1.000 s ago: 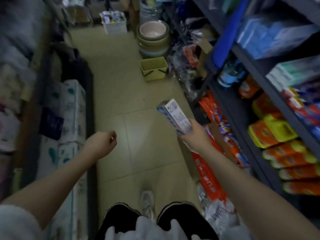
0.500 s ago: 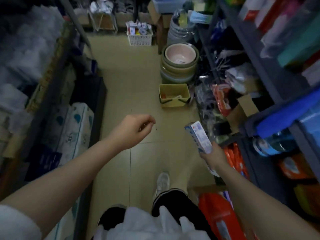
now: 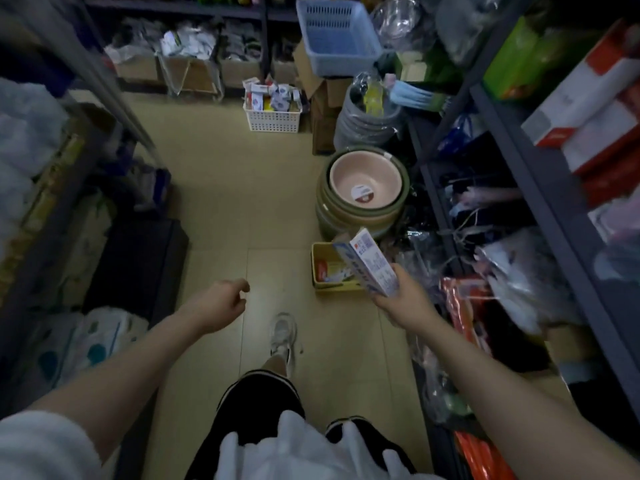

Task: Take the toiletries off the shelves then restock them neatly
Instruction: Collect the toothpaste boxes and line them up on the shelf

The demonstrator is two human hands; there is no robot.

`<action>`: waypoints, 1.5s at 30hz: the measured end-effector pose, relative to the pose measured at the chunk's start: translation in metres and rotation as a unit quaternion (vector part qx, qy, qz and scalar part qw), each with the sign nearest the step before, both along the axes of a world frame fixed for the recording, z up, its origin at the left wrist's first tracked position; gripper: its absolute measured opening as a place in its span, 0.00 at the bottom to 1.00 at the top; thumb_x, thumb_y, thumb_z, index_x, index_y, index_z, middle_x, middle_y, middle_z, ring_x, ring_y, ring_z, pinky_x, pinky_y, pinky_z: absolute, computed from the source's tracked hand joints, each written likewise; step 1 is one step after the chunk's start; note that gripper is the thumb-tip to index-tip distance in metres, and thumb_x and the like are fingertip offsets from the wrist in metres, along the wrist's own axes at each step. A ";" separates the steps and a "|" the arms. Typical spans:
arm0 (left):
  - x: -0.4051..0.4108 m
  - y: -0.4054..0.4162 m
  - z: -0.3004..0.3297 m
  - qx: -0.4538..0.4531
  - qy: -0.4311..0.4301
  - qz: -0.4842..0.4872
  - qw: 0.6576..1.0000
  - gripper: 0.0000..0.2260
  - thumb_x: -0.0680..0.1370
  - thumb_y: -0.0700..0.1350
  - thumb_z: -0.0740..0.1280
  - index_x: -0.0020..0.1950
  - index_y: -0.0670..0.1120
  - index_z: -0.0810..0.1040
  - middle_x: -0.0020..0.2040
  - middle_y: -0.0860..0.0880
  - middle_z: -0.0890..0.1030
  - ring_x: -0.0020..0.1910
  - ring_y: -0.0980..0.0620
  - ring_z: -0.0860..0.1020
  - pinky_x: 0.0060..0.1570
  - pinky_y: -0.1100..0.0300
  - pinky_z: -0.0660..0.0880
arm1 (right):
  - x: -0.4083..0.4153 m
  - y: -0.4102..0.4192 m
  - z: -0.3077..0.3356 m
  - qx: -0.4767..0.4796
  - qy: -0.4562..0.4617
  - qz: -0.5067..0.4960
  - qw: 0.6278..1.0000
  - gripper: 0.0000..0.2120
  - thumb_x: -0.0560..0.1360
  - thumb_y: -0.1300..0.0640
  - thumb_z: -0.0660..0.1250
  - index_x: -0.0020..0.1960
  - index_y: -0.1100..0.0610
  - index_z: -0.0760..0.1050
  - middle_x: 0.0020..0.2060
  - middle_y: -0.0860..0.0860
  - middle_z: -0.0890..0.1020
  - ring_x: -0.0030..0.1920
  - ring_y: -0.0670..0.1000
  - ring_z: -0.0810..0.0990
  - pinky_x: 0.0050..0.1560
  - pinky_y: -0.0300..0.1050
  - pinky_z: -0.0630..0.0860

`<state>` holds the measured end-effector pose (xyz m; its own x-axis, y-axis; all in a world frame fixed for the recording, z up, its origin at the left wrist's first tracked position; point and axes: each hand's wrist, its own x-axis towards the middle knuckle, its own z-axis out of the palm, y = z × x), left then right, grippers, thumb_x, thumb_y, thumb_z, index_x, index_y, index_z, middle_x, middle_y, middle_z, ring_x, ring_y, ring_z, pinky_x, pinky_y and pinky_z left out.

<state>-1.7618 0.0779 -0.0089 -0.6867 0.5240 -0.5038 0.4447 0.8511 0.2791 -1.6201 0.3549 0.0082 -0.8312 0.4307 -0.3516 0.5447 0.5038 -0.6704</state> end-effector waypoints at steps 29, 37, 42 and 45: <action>-0.271 0.269 -0.511 0.155 -0.145 0.108 0.971 0.11 0.78 0.39 0.61 0.59 0.43 0.76 0.54 0.49 0.77 0.49 0.54 0.74 0.44 0.64 0.69 | -0.257 0.191 -0.601 -0.399 -0.212 -0.535 0.714 0.20 0.75 0.62 0.66 0.67 0.61 0.68 0.59 0.60 0.78 0.40 0.54 0.78 0.29 0.47 0.79; -0.264 0.277 -0.522 0.138 -0.156 0.084 0.974 0.12 0.78 0.37 0.61 0.60 0.41 0.76 0.55 0.46 0.78 0.49 0.52 0.74 0.46 0.61 0.68 | -0.269 0.192 -0.609 -0.321 -0.290 -0.416 0.800 0.17 0.77 0.62 0.61 0.65 0.66 0.68 0.60 0.59 0.75 0.61 0.61 0.74 0.58 0.51 0.73; -0.254 0.268 -0.420 0.104 -0.175 0.035 0.978 0.11 0.77 0.37 0.62 0.59 0.42 0.76 0.53 0.44 0.78 0.46 0.50 0.75 0.44 0.61 0.68 | -0.266 0.185 -0.481 -0.314 -0.264 -0.283 0.867 0.07 0.78 0.62 0.60 0.50 0.62 0.76 0.46 0.60 0.79 0.45 0.56 0.77 0.47 0.46 0.73; -0.252 0.267 -0.332 0.085 -0.174 0.002 0.981 0.11 0.78 0.39 0.61 0.60 0.43 0.75 0.53 0.44 0.79 0.46 0.49 0.76 0.44 0.61 0.68 | -0.258 0.187 -0.379 -0.304 -0.230 -0.226 0.896 0.11 0.79 0.63 0.59 0.40 0.52 0.72 0.37 0.49 0.75 0.36 0.44 0.72 0.39 0.36 0.69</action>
<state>-2.0138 0.3448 -0.3412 -0.4909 0.6182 -0.6139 0.2935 0.7808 0.5516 -1.8782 0.5417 -0.3705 -0.3271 0.2995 -0.8963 0.8900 -0.2213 -0.3987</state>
